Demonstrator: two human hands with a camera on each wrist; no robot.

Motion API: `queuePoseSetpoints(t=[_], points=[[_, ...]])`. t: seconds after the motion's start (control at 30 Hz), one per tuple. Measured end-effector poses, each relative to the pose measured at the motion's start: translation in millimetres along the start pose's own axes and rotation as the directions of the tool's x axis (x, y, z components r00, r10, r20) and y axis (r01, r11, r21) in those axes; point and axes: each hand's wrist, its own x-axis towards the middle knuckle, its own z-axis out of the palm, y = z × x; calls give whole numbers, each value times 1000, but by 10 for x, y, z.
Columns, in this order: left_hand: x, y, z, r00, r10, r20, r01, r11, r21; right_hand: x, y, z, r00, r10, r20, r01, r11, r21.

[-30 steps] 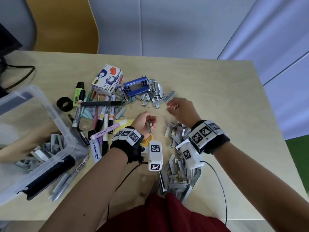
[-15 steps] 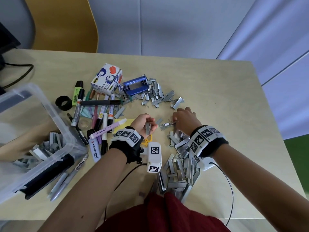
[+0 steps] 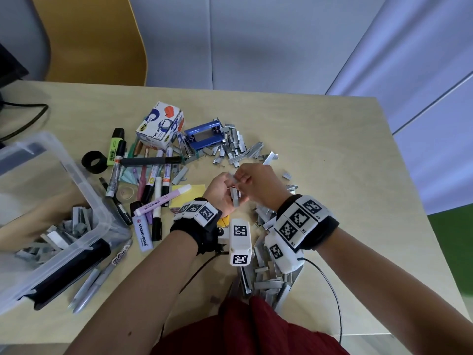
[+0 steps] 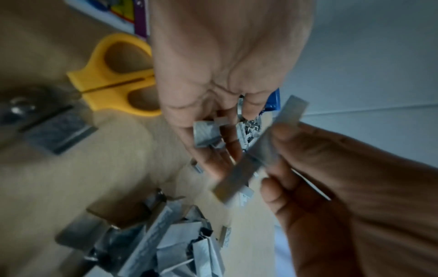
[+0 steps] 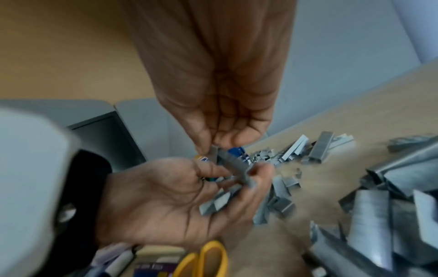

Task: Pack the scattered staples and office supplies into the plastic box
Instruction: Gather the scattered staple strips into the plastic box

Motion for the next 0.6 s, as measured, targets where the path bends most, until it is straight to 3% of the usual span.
queuePoseSetpoints(t=[0.13, 0.3, 0.37, 0.43, 0.5, 0.6], points=[[12, 0, -37, 999, -7, -49, 9, 999, 40, -9, 10, 83, 1000, -17, 11, 18, 999, -45], [87, 62, -208, 993, -85, -79, 98, 978, 186, 75, 145, -60, 983, 24, -180, -15, 999, 48], [96, 84, -251, 996, -65, -65, 82, 940, 331, 99, 263, -121, 986, 79, -150, -77, 997, 15], [91, 82, -257, 996, 27, -82, 13, 892, 452, 70, 378, -151, 995, 102, -10, -103, 992, -71], [88, 68, -253, 981, 156, -119, -40, 754, 656, -2, 450, -124, 986, 95, 139, -71, 983, -167], [113, 38, -200, 927, 363, -93, -50, 366, 929, -138, 450, 23, 957, 98, 272, -34, 972, -231]])
